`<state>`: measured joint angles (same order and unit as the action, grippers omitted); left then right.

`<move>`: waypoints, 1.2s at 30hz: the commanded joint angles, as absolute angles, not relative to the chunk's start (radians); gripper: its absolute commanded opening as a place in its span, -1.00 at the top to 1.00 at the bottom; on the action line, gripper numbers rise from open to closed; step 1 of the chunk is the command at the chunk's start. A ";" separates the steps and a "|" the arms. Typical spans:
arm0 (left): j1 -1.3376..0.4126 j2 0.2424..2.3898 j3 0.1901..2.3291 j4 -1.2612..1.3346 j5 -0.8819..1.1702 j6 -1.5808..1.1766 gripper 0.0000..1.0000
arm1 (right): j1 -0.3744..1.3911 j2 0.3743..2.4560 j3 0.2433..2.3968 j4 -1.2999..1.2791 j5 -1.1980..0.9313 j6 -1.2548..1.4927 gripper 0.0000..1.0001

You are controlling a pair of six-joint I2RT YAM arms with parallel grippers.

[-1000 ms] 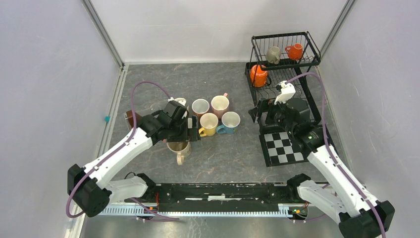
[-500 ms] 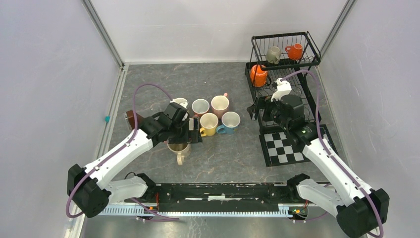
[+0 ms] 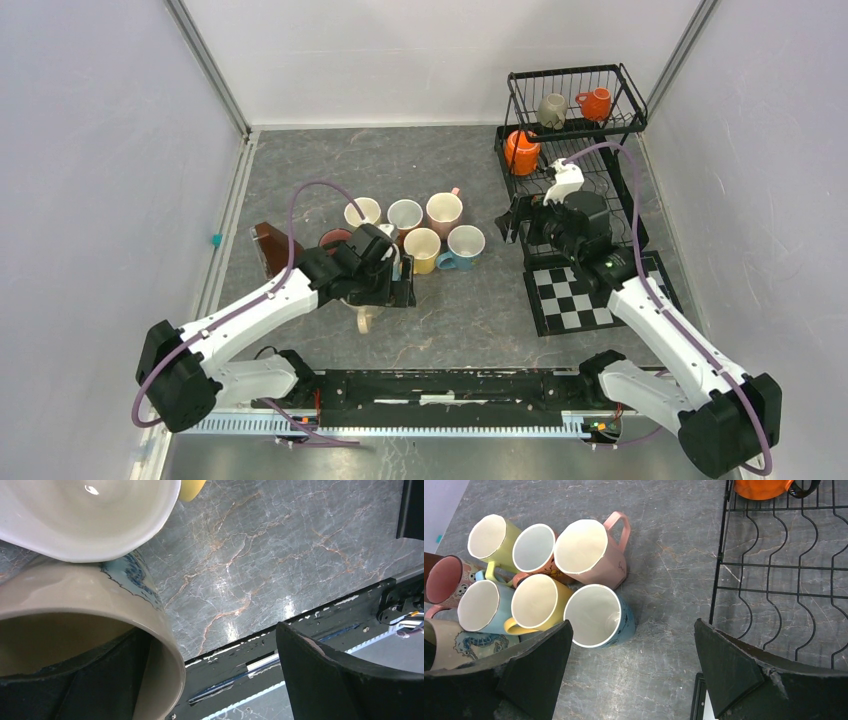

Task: Unload the cups from the dish rack
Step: Move the cup to the center of the board.

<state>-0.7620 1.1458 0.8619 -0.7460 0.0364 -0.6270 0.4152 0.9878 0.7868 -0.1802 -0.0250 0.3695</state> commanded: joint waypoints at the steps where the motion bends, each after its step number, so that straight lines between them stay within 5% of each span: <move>1: -0.785 1.147 0.848 -0.706 0.040 -0.689 -1.00 | 0.415 0.996 0.781 -0.132 -0.029 0.357 -0.96; 25: -0.834 1.199 0.968 -0.854 -0.061 -0.637 -0.97 | 0.415 1.040 0.775 -0.091 -0.054 0.351 -0.96; 36: -0.834 1.207 1.020 -0.944 -0.143 -0.609 -0.05 | 0.415 1.032 0.761 -0.087 -0.044 0.342 -0.96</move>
<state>-0.8284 1.2037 0.9752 -0.8982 -0.1043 -0.6533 0.4152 1.0439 0.7692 -0.1280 -0.0513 0.3641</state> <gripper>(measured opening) 0.610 0.979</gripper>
